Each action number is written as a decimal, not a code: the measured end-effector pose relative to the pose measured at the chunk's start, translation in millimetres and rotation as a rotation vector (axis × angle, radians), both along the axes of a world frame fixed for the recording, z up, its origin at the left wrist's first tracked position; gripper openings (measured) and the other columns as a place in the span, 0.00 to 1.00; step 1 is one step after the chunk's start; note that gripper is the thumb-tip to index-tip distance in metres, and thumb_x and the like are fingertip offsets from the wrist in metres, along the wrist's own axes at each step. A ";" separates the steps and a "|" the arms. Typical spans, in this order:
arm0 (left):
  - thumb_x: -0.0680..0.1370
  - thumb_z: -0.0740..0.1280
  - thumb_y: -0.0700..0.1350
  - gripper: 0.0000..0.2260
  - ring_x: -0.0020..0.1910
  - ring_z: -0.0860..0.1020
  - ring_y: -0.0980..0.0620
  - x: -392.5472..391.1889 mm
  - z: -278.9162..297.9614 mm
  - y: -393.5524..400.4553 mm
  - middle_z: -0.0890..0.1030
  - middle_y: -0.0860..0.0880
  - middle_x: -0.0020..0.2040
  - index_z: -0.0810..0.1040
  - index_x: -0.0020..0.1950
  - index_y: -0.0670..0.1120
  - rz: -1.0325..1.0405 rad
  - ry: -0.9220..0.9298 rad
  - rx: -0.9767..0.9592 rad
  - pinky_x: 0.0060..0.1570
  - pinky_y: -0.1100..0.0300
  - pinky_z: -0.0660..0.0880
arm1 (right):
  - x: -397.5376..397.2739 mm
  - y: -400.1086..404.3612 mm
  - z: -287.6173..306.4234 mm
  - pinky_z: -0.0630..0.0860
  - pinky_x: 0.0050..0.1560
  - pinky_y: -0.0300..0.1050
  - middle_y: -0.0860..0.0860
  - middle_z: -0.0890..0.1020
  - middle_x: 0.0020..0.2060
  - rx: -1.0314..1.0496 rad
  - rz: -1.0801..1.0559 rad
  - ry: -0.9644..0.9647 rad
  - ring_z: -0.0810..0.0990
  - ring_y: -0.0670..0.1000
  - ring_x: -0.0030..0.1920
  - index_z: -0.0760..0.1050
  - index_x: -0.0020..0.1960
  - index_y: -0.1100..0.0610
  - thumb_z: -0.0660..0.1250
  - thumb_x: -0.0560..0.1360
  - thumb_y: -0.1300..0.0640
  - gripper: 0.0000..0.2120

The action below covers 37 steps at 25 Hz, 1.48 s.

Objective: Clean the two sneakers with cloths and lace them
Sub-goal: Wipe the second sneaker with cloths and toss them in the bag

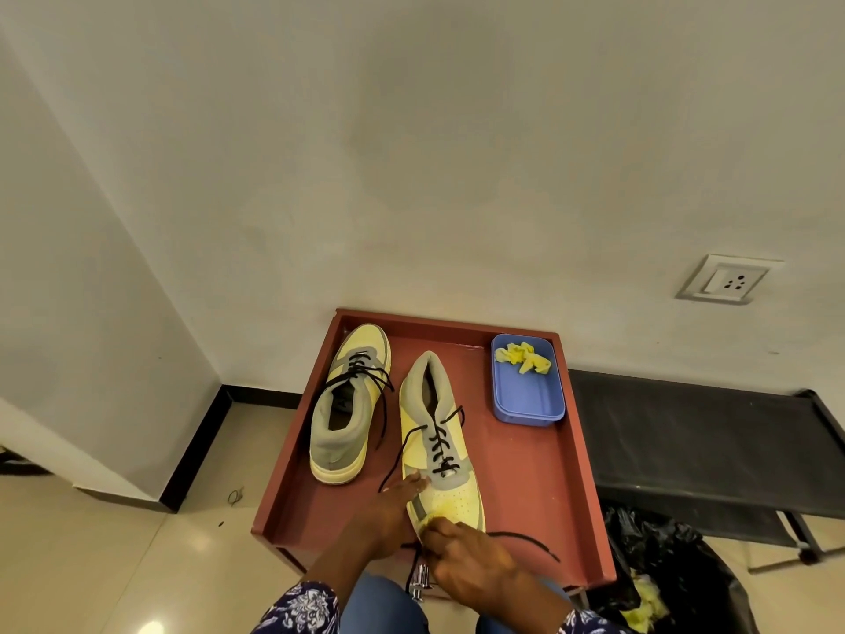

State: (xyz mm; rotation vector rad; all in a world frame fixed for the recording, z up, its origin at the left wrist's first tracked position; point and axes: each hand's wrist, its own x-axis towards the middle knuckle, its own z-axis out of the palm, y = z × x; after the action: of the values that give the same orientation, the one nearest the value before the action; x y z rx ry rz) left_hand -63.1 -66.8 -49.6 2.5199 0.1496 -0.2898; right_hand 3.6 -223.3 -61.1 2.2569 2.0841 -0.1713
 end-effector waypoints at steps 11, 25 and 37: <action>0.78 0.62 0.40 0.33 0.76 0.47 0.49 3.6 4.4 5.5 0.45 0.46 0.77 0.44 0.76 0.44 0.030 0.188 -0.057 0.72 0.64 0.47 | -14.4 0.5 9.2 0.73 0.33 0.31 0.40 0.81 0.32 -0.178 0.011 -0.072 0.78 0.44 0.36 0.82 0.30 0.44 0.61 0.62 0.46 0.11; 0.77 0.57 0.34 0.34 0.76 0.44 0.48 2.1 3.1 -0.8 0.41 0.52 0.77 0.41 0.76 0.50 0.051 0.359 0.056 0.72 0.44 0.55 | 42.6 -32.9 24.5 0.66 0.42 0.20 0.48 0.81 0.41 0.321 -0.815 0.674 0.79 0.35 0.42 0.83 0.47 0.61 0.64 0.68 0.73 0.15; 0.80 0.56 0.47 0.30 0.75 0.55 0.44 20.2 11.3 -27.2 0.44 0.41 0.77 0.44 0.76 0.40 0.135 0.332 0.052 0.71 0.57 0.57 | -3.0 -0.8 28.8 0.72 0.58 0.45 0.58 0.75 0.57 0.434 -1.509 0.798 0.75 0.57 0.58 0.74 0.59 0.61 0.61 0.72 0.71 0.17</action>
State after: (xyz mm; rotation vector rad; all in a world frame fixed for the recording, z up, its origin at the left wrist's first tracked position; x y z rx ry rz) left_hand -42.9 -94.0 -38.3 2.4797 0.4607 -0.6549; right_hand 0.6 -224.1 -32.3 3.8649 -0.1341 -0.7906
